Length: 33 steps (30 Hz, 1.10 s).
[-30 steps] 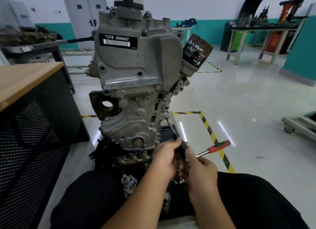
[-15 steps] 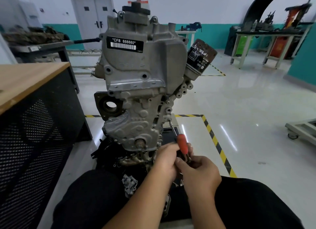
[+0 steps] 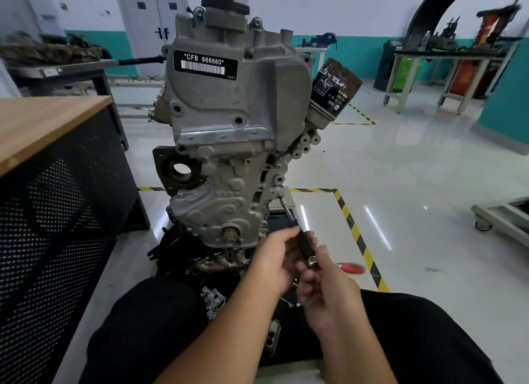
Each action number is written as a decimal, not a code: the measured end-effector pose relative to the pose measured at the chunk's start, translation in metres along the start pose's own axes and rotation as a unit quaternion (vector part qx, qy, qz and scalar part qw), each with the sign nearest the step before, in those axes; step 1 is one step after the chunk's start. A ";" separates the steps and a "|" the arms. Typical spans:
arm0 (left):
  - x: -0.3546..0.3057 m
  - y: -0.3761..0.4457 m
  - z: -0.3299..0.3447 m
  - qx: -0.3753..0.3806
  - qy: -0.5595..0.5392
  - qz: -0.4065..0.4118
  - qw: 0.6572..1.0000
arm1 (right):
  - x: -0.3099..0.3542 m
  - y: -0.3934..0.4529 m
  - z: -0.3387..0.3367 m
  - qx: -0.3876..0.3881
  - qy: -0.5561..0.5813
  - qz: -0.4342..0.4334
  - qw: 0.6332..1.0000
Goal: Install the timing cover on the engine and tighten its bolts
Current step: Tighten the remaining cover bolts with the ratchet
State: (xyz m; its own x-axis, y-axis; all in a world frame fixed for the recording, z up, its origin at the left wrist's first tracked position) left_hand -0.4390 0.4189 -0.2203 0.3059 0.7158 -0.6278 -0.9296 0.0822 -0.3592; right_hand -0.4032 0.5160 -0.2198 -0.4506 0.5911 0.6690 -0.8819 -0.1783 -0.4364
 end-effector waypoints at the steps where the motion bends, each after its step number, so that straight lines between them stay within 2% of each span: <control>1: -0.002 0.000 -0.001 -0.005 -0.004 0.001 1.000 | -0.001 -0.001 0.003 0.026 0.031 0.023 0.999; 2: -0.004 0.001 -0.003 -0.012 -0.004 0.005 1.000 | 0.001 0.001 0.002 0.030 -0.006 0.016 0.999; 3: -0.006 0.001 -0.002 -0.015 -0.011 0.009 1.000 | 0.003 0.002 0.000 0.017 -0.094 -0.013 0.995; 5: -0.006 0.002 -0.001 -0.019 -0.017 0.014 1.000 | 0.011 0.001 -0.006 -0.054 -0.255 -0.091 0.961; 7: -0.004 0.002 -0.001 -0.019 -0.015 0.014 1.000 | 0.010 0.000 -0.006 -0.078 -0.282 -0.139 0.946; 8: -0.003 0.003 -0.002 -0.016 -0.008 0.011 1.000 | 0.007 0.001 -0.006 -0.071 -0.244 -0.127 0.959; 10: -0.001 0.003 -0.006 -0.006 0.009 -0.001 1.000 | -0.004 0.003 0.002 0.007 -0.035 -0.040 0.999; 11: -0.001 0.003 -0.006 0.001 0.013 -0.004 1.000 | -0.008 0.003 0.006 0.031 0.047 0.001 0.998; 12: -0.002 0.004 -0.007 0.004 0.018 -0.002 1.000 | -0.009 0.004 0.006 0.038 0.058 0.013 0.997; 13: -0.002 0.007 -0.007 0.009 0.025 0.003 1.000 | -0.004 0.004 0.005 0.031 -0.002 -0.009 0.999; 14: -0.003 0.009 -0.007 0.005 0.030 0.010 0.999 | 0.004 0.003 0.001 0.004 -0.129 -0.054 0.990; 16: -0.005 0.010 -0.007 -0.014 0.034 0.028 0.999 | 0.018 0.000 -0.003 -0.068 -0.349 -0.150 0.923; 17: -0.006 0.011 -0.009 -0.026 0.038 0.035 0.998 | 0.017 -0.001 -0.002 -0.078 -0.366 -0.177 0.910; 18: -0.007 0.012 -0.011 -0.029 0.044 0.037 0.998 | 0.013 0.000 -0.001 -0.084 -0.344 -0.204 0.913; 20: -0.004 0.011 -0.010 -0.006 0.036 0.005 0.999 | 0.006 0.001 -0.003 -0.081 -0.282 -0.201 0.935; 22: 0.001 0.010 -0.009 0.011 0.052 -0.023 0.998 | -0.001 0.003 0.000 -0.043 -0.090 -0.128 0.987; 23: 0.002 0.010 -0.009 0.010 0.071 -0.032 0.997 | -0.007 0.006 0.003 -0.019 0.018 -0.078 0.997; 24: 0.002 0.008 -0.009 0.003 0.086 -0.031 0.996 | -0.009 0.007 0.003 -0.013 0.053 -0.056 0.997; 26: 0.003 0.007 -0.009 -0.004 0.088 -0.011 0.996 | -0.003 0.009 -0.004 -0.028 -0.055 -0.101 0.993; 27: 0.001 0.007 -0.008 -0.008 0.086 0.002 0.996 | 0.002 0.008 -0.008 -0.060 -0.102 -0.136 0.984; 31: -0.003 0.005 -0.006 -0.013 0.076 0.004 0.997 | 0.010 0.002 -0.004 -0.051 -0.151 -0.203 0.966; 33: 0.001 0.004 -0.007 0.011 0.069 -0.034 0.997 | 0.006 0.002 0.003 0.005 -0.048 -0.136 0.990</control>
State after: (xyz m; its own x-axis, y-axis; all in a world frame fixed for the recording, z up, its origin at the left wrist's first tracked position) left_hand -0.4413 0.4146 -0.2274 0.3916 0.6056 -0.6927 -0.9099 0.1433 -0.3892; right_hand -0.4084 0.5169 -0.2147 -0.2070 0.5403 0.8156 -0.9735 -0.0309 -0.2266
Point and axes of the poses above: each hand's wrist, its own y-axis towards the middle knuckle, its own z-axis out of the palm, x = y × z, the point moved 6 cm from there along y, towards the middle knuckle, and after that the axes turned 12 degrees about x, right-handed, at the moved point
